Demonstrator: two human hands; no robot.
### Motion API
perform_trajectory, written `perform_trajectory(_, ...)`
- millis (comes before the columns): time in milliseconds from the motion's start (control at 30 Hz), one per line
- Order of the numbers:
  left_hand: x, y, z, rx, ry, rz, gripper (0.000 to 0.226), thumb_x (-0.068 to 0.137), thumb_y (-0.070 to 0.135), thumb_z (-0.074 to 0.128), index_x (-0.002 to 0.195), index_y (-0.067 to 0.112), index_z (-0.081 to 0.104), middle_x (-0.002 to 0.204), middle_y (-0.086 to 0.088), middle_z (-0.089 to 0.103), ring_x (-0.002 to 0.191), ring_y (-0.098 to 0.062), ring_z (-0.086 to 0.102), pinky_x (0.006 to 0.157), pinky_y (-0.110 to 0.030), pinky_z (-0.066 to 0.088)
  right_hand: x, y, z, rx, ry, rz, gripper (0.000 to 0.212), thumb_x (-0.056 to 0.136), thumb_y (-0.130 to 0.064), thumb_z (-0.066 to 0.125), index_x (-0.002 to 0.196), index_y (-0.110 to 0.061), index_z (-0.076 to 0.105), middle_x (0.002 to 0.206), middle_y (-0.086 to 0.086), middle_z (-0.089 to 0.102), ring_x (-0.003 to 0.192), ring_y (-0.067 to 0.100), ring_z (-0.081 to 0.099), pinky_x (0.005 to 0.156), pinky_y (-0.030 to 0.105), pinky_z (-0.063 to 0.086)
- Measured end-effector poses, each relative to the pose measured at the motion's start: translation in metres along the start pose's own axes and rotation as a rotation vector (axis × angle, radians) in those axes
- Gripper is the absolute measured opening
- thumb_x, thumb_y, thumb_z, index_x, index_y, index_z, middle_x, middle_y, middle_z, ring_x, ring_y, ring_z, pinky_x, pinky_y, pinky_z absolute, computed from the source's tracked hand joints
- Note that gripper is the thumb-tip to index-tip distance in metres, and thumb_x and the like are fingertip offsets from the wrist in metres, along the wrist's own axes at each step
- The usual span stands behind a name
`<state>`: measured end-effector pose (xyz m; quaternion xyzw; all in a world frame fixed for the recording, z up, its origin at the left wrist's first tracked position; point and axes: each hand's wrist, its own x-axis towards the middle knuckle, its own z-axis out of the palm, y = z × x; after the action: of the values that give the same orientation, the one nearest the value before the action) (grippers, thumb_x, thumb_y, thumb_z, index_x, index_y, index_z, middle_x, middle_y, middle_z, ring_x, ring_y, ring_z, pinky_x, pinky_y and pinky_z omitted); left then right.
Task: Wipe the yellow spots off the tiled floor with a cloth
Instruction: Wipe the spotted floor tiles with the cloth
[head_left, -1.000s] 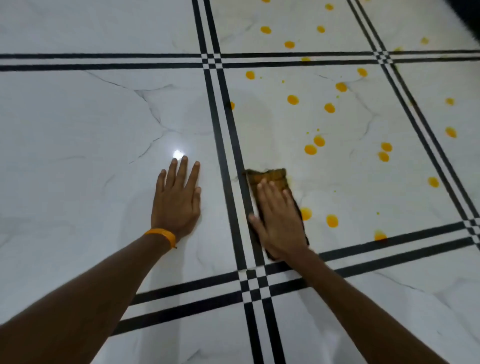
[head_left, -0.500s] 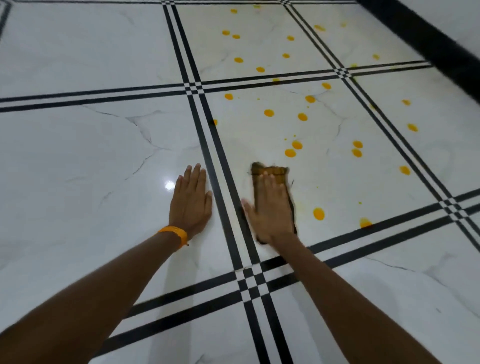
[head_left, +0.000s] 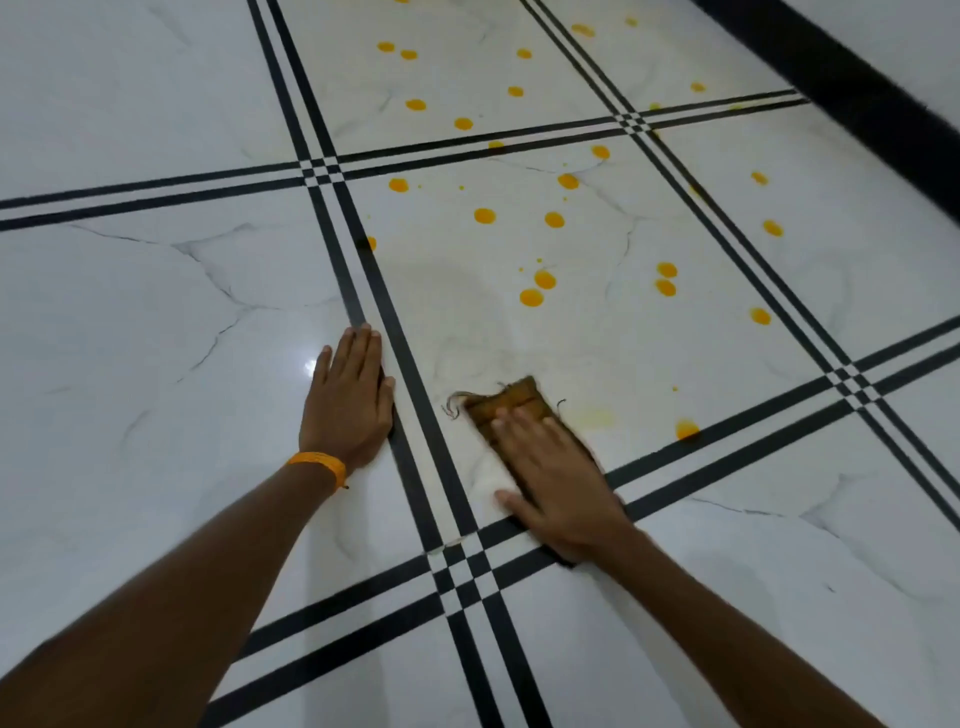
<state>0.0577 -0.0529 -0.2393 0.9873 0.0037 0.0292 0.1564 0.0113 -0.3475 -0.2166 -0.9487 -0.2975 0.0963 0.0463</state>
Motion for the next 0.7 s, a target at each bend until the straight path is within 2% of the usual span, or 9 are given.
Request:
perform_trajectory(133, 0.001, 0.001, 0.003, 0.017, 0.009, 0.006, 0.062, 0.101, 0.037, 0.021, 0.156, 0.009, 0.019, 0.164, -0.008, 0.017, 0.153, -0.022, 0.008, 0.124, -0.044, 0.008, -0.004, 0.063, -0.004, 0.005, 0.147, 0.579, 0.087, 0.098, -0.067, -0.002, 0.161, -0.009, 0.012, 0.169, 0.010, 0.013, 0.157, 0.023, 0.010, 0.127, 0.042, 0.006)
perform_trajectory(167, 0.002, 0.001, 0.003, 0.017, 0.011, 0.004, 0.063, 0.100, 0.037, 0.021, 0.156, 0.009, 0.019, 0.164, -0.008, 0.017, 0.153, -0.022, 0.008, 0.124, -0.044, 0.008, 0.007, 0.059, -0.006, 0.011, 0.157, 0.646, 0.090, 0.096, -0.068, -0.004, 0.161, -0.007, 0.012, 0.169, 0.012, 0.013, 0.156, 0.025, 0.011, 0.127, 0.043, 0.006)
perform_trajectory(233, 0.002, 0.003, 0.002, 0.015, 0.008, 0.002, 0.064, 0.100, 0.037, 0.019, 0.156, 0.007, 0.020, 0.164, -0.010, 0.017, 0.153, -0.023, 0.009, 0.124, -0.045, 0.009, 0.016, 0.030, -0.008, 0.017, 0.132, 0.484, 0.089, 0.097, -0.068, -0.001, 0.161, -0.007, 0.011, 0.169, 0.013, 0.014, 0.157, 0.026, 0.009, 0.127, 0.044, 0.006)
perform_trajectory(333, 0.001, 0.013, 0.000, 0.011, 0.045, -0.011, 0.064, 0.098, 0.034, 0.023, 0.152, 0.001, 0.027, 0.160, -0.017, 0.025, 0.151, -0.030, 0.017, 0.123, -0.048, 0.013, -0.020, 0.013, -0.002, -0.009, 0.004, -0.002, 0.077, 0.103, -0.062, 0.017, 0.162, -0.014, 0.006, 0.170, 0.004, 0.005, 0.157, 0.018, -0.002, 0.128, 0.040, 0.002)
perform_trajectory(400, 0.001, 0.032, 0.000, -0.074, 0.067, -0.026, 0.059, 0.100, 0.030, 0.034, 0.150, -0.001, 0.031, 0.158, -0.019, 0.029, 0.149, -0.033, 0.020, 0.123, -0.049, 0.014, -0.045, 0.049, -0.002, 0.007, 0.057, 0.093, 0.075, 0.103, -0.062, 0.018, 0.162, -0.017, 0.008, 0.170, 0.000, 0.005, 0.157, 0.017, 0.002, 0.127, 0.036, -0.001)
perform_trajectory(467, 0.001, 0.055, 0.006, -0.194, 0.064, -0.056, 0.061, 0.101, 0.032, 0.042, 0.151, 0.001, 0.028, 0.159, -0.018, 0.028, 0.150, -0.031, 0.019, 0.123, -0.047, 0.013, -0.067, 0.092, -0.002, 0.015, 0.132, 0.456, 0.082, 0.099, -0.068, 0.003, 0.162, -0.015, 0.008, 0.169, 0.003, 0.007, 0.157, 0.019, 0.004, 0.126, 0.034, -0.003)
perform_trajectory(567, 0.004, 0.078, 0.020, -0.159, 0.036, -0.034, 0.070, 0.098, 0.044, 0.032, 0.153, 0.002, 0.023, 0.161, -0.015, 0.023, 0.151, -0.029, 0.015, 0.124, -0.046, 0.008, -0.055, 0.119, -0.007, 0.050, 0.150, 0.737, 0.090, 0.095, -0.069, -0.004, 0.161, -0.009, 0.007, 0.170, 0.010, 0.009, 0.157, 0.024, 0.004, 0.127, 0.041, 0.000)
perform_trajectory(633, 0.008, 0.083, 0.027, -0.080, 0.015, 0.001, 0.072, 0.097, 0.046, 0.027, 0.153, 0.002, 0.022, 0.162, -0.015, 0.021, 0.151, -0.029, 0.014, 0.123, -0.047, 0.009, -0.039, 0.095, -0.008, 0.014, 0.150, 0.627, 0.085, 0.099, -0.065, 0.005, 0.161, -0.008, 0.009, 0.169, 0.012, 0.011, 0.157, 0.026, 0.006, 0.127, 0.045, 0.005)
perform_trajectory(700, 0.010, 0.083, 0.028, -0.040, 0.016, 0.018, 0.073, 0.097, 0.047, 0.025, 0.154, 0.002, 0.020, 0.162, -0.015, 0.019, 0.151, -0.029, 0.014, 0.123, -0.049, 0.011, -0.040, 0.073, -0.003, 0.001, 0.116, 0.290, 0.078, 0.103, -0.061, 0.018, 0.162, -0.011, 0.010, 0.170, 0.008, 0.010, 0.157, 0.022, 0.002, 0.127, 0.044, 0.008)
